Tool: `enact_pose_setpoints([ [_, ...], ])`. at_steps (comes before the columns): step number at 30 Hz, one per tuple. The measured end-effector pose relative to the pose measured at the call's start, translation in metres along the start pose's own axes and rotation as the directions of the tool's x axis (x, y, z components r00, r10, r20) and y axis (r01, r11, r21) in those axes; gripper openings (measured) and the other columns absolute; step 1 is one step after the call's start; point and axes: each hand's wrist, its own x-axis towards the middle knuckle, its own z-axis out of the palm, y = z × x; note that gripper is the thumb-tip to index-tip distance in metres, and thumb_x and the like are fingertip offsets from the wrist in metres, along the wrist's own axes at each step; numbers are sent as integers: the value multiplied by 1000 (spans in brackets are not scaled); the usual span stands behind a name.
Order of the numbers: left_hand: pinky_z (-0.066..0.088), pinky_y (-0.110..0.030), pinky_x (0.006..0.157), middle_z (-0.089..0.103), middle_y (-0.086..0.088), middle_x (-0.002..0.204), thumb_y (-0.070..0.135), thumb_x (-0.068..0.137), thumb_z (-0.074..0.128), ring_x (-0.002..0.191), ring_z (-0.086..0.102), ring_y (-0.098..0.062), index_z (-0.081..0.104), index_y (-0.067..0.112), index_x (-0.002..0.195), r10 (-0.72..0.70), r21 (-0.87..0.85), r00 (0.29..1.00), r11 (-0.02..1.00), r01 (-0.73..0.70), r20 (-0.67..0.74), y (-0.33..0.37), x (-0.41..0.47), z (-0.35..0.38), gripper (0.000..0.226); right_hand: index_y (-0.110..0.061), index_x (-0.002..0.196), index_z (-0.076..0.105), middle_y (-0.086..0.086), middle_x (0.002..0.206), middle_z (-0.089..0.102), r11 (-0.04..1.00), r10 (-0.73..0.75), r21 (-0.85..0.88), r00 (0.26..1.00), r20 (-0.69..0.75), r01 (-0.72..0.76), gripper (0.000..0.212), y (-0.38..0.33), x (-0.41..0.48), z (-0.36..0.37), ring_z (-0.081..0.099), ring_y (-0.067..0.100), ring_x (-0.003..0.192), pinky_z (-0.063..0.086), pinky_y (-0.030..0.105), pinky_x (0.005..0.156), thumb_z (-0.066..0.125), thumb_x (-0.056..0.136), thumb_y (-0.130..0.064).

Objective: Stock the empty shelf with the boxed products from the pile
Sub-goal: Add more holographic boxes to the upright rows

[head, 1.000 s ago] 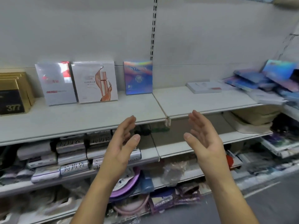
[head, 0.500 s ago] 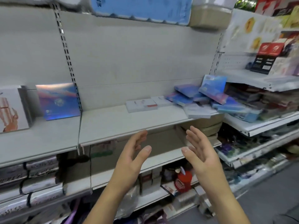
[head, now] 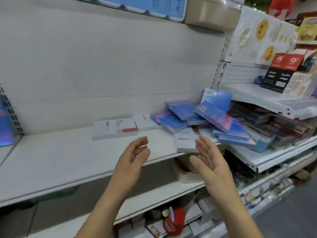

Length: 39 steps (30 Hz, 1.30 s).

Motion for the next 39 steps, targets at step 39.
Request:
enact_pose_setpoints([
  [39, 24, -40, 113, 62, 20, 134, 7, 82, 53, 127, 54, -5, 64, 32, 129, 431, 782, 861, 423, -457, 271, -34, 286, 122, 55, -41, 129, 54, -14, 122, 59, 726, 12, -687, 998, 57, 31, 47, 62, 271, -137, 57, 20, 109, 49, 46, 94, 60, 83, -38],
])
